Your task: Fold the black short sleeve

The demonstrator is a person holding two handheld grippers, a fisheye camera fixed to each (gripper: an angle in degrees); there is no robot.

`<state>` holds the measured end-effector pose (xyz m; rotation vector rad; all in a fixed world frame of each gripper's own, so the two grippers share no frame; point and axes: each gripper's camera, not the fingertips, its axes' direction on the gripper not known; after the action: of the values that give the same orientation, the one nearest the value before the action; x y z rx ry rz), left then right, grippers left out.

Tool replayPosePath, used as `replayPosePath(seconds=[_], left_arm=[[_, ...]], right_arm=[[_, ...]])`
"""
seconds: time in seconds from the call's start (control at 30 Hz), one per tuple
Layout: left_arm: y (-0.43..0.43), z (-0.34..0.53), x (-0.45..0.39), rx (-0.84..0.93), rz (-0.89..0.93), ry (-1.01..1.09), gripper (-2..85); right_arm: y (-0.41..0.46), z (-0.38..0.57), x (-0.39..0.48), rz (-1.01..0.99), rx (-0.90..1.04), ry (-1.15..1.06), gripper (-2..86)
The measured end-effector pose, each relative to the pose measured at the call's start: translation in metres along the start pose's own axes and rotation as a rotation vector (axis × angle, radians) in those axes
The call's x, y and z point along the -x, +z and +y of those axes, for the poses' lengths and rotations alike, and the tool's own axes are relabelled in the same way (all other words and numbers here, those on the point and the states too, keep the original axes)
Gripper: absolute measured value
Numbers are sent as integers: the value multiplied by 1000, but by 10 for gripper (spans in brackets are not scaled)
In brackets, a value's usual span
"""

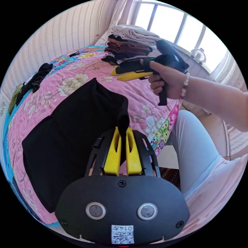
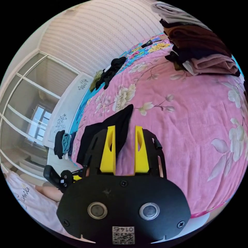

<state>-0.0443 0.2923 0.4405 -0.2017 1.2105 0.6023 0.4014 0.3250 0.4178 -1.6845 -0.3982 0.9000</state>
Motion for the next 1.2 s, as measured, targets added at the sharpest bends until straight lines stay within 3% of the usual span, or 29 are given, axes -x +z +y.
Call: replayPosePath(seconds=[0.17, 0.27, 0.53, 0.77, 1.03, 1.2], left_arm=[[-29, -17, 12, -26, 4, -20, -7], [-51, -26, 28, -66, 31, -69, -7], [-173, -9, 110, -314, 98, -368, -7], [-269, 37, 182, -451, -27, -640, -7], [-328, 68, 244, -394, -194, -853, -8], [-348, 69, 267, -321, -94, -912, 11]], right_arm=[[46, -38, -10, -52, -6, 118, 112], [59, -58, -4, -66, 36, 123, 36], [60, -96, 108, -101, 169, -225, 12], [140, -99, 250, -93, 309, -447, 11], [278, -71, 373, 20, 469, -543, 38], [287, -61, 397, 68, 445, -672, 62]])
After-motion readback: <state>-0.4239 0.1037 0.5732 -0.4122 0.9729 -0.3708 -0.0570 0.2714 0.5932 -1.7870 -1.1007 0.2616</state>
